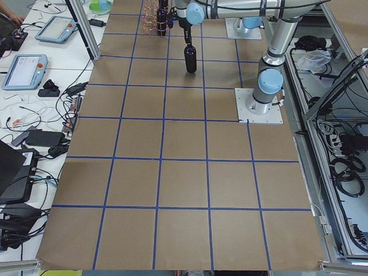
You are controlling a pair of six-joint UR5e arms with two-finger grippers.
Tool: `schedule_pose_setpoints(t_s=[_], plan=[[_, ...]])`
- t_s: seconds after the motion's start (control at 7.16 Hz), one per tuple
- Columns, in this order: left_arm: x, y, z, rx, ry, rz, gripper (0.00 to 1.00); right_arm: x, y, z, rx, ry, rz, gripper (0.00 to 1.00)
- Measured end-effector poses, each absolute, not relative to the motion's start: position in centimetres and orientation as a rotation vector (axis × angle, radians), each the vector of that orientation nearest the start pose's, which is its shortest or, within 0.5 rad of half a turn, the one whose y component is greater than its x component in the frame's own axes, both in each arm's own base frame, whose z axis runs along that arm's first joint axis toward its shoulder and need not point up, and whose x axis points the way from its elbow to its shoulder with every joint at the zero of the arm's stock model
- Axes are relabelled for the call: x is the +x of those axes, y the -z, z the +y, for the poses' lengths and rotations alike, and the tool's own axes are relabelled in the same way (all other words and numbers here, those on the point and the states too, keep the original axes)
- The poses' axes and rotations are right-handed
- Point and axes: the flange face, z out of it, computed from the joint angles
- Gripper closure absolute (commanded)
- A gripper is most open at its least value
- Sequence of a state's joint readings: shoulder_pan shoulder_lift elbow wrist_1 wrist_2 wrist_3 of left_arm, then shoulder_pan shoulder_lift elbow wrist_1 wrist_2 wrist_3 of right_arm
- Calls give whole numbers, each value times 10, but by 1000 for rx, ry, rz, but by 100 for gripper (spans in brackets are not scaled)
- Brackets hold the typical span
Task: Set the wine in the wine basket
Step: 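Stand the bottle upright on the table and open the left gripper, then raise the left gripper away from the standing bottle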
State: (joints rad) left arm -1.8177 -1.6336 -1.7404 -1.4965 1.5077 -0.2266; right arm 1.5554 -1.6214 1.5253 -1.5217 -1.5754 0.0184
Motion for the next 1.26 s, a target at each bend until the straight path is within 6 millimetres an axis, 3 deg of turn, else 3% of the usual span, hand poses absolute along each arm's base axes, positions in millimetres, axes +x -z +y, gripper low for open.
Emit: schedule_pose_setpoints(t_s=[0.42, 0.56, 0.7, 1.26], plan=[[-255, -373, -437, 32, -296, 3148, 100, 126, -530, -475, 53, 74, 3145, 0], [-255, -371, -435, 29, -305, 3147, 46, 126, -530, -475, 53, 74, 3145, 0], [-255, -372, -435, 27, -298, 3151, 0, 126, -530, -475, 53, 76, 3145, 0], [-255, -381, -436, 38, -300, 3148, 0, 127, -536, -470, 52, 87, 3140, 0]])
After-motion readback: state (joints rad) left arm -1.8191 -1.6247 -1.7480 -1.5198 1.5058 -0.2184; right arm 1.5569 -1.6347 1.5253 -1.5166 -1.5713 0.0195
